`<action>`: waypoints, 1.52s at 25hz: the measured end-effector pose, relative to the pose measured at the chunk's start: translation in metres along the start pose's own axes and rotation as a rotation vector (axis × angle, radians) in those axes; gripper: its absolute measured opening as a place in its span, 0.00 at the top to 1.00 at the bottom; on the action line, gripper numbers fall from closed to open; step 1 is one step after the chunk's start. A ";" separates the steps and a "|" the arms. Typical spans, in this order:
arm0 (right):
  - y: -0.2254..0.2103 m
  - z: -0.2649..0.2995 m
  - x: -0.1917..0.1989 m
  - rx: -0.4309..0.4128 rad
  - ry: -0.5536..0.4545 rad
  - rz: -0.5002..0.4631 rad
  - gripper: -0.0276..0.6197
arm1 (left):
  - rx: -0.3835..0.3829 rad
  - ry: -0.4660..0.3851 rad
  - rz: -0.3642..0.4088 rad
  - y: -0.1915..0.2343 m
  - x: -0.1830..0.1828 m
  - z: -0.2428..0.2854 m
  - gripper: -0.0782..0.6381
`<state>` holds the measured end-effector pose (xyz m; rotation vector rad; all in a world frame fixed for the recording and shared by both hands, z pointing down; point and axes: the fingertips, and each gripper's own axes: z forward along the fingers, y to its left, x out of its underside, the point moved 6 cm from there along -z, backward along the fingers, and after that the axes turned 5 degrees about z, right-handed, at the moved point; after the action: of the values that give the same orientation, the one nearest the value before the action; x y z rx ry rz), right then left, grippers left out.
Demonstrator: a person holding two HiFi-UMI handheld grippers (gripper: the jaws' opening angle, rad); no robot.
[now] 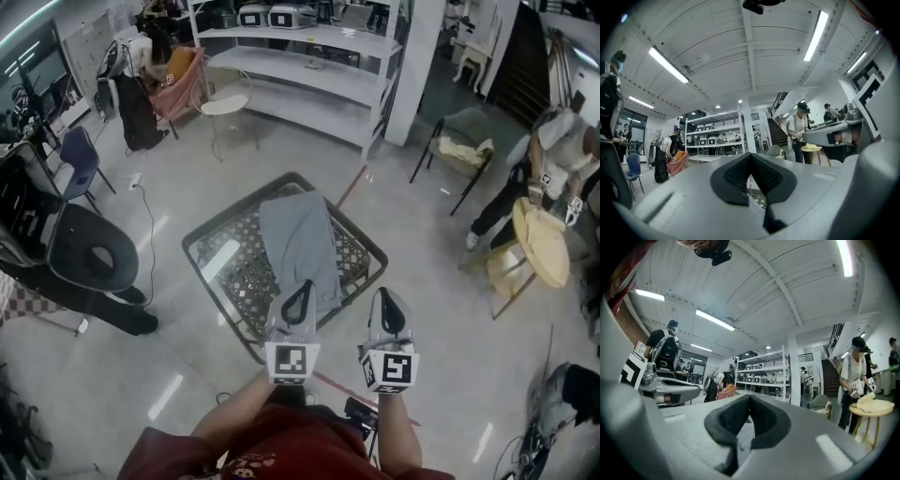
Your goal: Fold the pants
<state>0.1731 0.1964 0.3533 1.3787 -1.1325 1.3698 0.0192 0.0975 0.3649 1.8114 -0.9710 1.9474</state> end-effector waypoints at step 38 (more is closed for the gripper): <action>-0.090 0.243 0.033 -0.445 -0.002 0.012 0.95 | -0.410 0.083 0.010 0.015 0.034 0.189 0.88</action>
<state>0.3131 -0.0224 0.3820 1.0513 -1.3507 1.0410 0.1473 -0.0449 0.3882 1.4864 -1.2447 1.6604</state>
